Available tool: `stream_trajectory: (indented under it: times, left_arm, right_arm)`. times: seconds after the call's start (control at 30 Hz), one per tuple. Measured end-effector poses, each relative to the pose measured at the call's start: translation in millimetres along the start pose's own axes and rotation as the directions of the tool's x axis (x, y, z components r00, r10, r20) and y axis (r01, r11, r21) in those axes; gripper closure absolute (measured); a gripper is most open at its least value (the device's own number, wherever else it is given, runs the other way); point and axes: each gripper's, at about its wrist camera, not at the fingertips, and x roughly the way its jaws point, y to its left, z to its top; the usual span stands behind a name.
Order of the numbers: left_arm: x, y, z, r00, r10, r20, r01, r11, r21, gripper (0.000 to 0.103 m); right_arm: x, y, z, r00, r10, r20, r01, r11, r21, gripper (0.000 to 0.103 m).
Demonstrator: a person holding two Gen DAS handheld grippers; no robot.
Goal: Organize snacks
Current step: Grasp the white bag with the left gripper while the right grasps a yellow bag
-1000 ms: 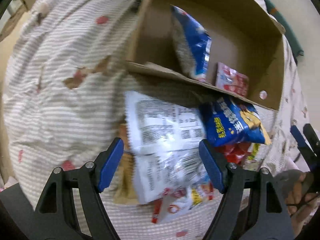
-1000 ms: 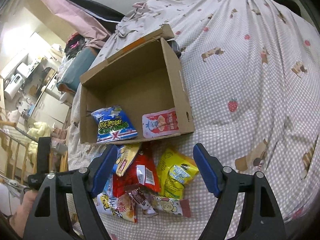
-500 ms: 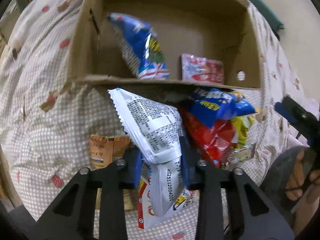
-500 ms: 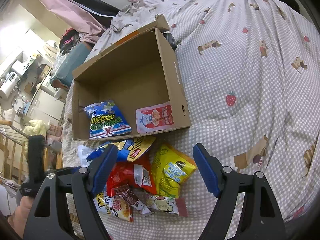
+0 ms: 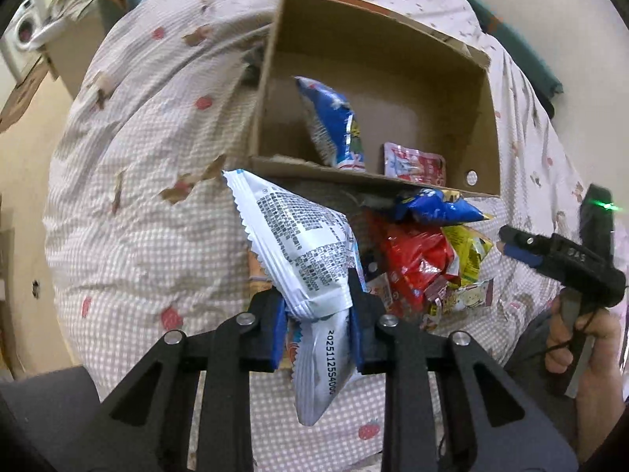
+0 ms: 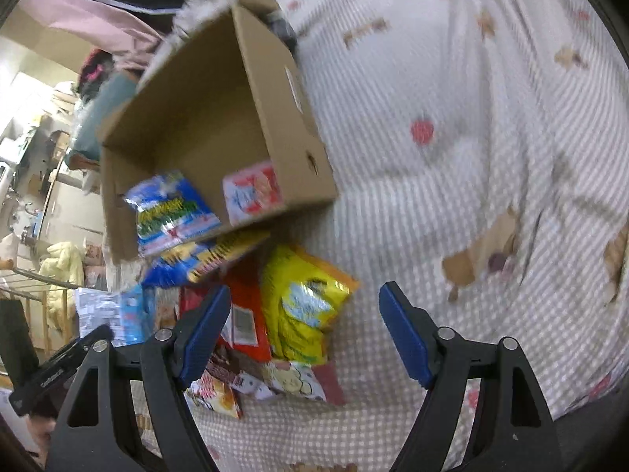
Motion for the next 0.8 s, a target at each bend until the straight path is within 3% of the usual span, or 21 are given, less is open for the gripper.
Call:
stream_trajectory:
  times: [0.1, 0.2, 0.33, 0.47, 0.53, 0.67, 0.8]
  left_arm:
    - [-2, 1, -2, 1.000, 0.012, 0.019, -0.012, 1.000, -0.010, 0.081]
    - [-2, -2, 0, 0.999, 0.025, 0.038, -0.025, 1.000, -0.016, 0.081]
    - [-7, -2, 2, 0.995, 0.053, 0.078, -0.051, 0.998, -0.024, 0.081]
    - [-15, -2, 6, 0.988, 0.080, 0.132, -0.077, 0.997, -0.028, 0.081]
    - [-15, 0, 6, 0.988, 0.081, 0.131, -0.077, 0.996, -0.032, 0.081]
    - [-13, 2, 6, 0.987, 0.093, 0.129, -0.089, 0.995, -0.041, 0.081]
    - [-14, 1, 5, 0.986, 0.100, 0.136, -0.096, 0.995, -0.038, 0.081]
  right_arm:
    - [18, -5, -2, 0.993, 0.087, -0.077, -0.082, 0.995, 0.063, 0.035]
    - [35, -6, -2, 0.991, 0.036, -0.126, -0.029, 0.998, 0.054, 0.035]
    - [51, -2, -1, 0.986, 0.016, -0.165, -0.011, 0.999, 0.032, 0.036]
    - [60, 2, 1, 0.983, 0.021, -0.184, -0.018, 1.000, 0.016, 0.044]
    - [63, 3, 0, 0.981, 0.017, -0.195, -0.016, 1.000, 0.005, 0.061]
    - [60, 7, -3, 0.981, -0.004, -0.192, -0.001, 1.000, -0.028, 0.072]
    - [41, 8, -8, 0.991, 0.002, -0.137, -0.008, 0.999, -0.042, 0.077]
